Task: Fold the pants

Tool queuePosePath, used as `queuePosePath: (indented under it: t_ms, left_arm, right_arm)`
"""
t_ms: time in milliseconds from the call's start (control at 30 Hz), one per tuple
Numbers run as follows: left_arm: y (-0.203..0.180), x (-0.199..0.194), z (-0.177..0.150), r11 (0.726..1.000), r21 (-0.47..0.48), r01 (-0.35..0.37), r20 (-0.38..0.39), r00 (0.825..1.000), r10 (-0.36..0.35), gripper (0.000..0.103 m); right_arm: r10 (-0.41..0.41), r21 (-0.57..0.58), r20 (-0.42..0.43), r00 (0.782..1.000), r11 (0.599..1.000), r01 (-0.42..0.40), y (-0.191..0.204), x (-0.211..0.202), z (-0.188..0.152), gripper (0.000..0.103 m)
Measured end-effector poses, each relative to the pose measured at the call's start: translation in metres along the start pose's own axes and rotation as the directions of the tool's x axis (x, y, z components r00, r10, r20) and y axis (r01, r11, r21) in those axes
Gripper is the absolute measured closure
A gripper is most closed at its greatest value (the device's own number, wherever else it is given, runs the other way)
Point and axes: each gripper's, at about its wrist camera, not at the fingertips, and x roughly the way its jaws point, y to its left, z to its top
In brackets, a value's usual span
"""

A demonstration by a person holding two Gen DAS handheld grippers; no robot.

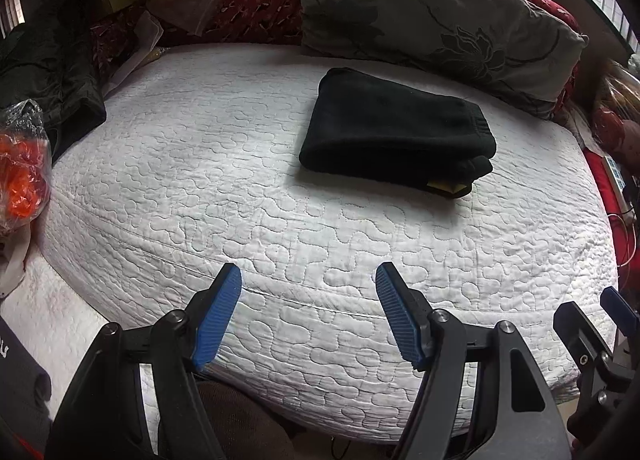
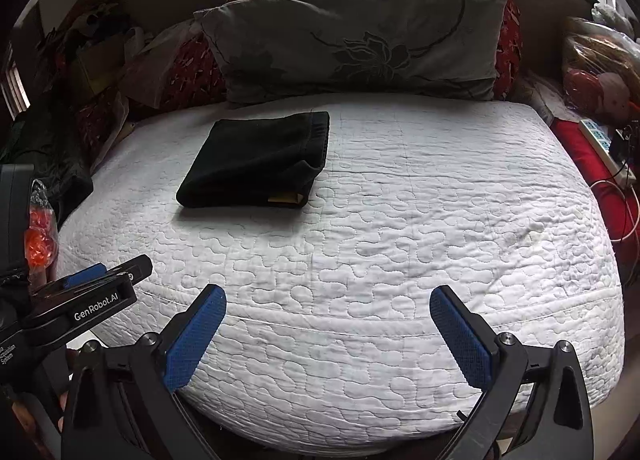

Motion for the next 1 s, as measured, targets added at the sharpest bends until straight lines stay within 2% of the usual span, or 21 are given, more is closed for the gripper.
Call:
queuePosePath:
  t_ms: [400, 500, 600, 667, 933, 1000]
  left_arm:
    - [-0.007, -0.009, 0.002, 1.000, 0.020, -0.020, 0.014, 1.000, 0.020, 0.034]
    - [-0.005, -0.007, 0.002, 1.000, 0.017, -0.027, 0.009, 1.000, 0.026, 0.034]
    - [-0.004, -0.007, 0.002, 0.999, 0.014, -0.036, 0.015, 0.999, 0.036, 0.034]
    - [-0.004, -0.008, 0.003, 0.999, 0.013, -0.042, 0.015, 0.999, 0.042, 0.034]
    - [-0.003, -0.009, 0.002, 0.999, 0.002, -0.036, 0.017, 0.999, 0.036, 0.034]
    - [-0.004, -0.009, 0.002, 0.999, 0.003, -0.038, 0.021, 0.999, 0.038, 0.034]
  right_arm:
    - [-0.023, -0.022, 0.011, 1.000, 0.999, 0.023, -0.001, 0.002, 0.003, 0.000]
    - [-0.063, -0.023, 0.032, 0.997, 0.998, 0.064, 0.000, 0.000, 0.005, 0.000]
    - [-0.109, -0.032, 0.008, 0.994, 0.994, 0.109, 0.000, 0.003, 0.010, 0.000]
    - [-0.126, -0.037, 0.031, 0.991, 0.991, 0.128, 0.001, 0.000, 0.010, 0.000]
    - [-0.031, 0.054, 0.062, 0.998, 0.998, 0.028, -0.012, -0.007, 0.012, 0.000]
    - [0.071, 0.095, 0.006, 0.997, 0.993, -0.071, -0.017, 0.003, 0.011, 0.000]
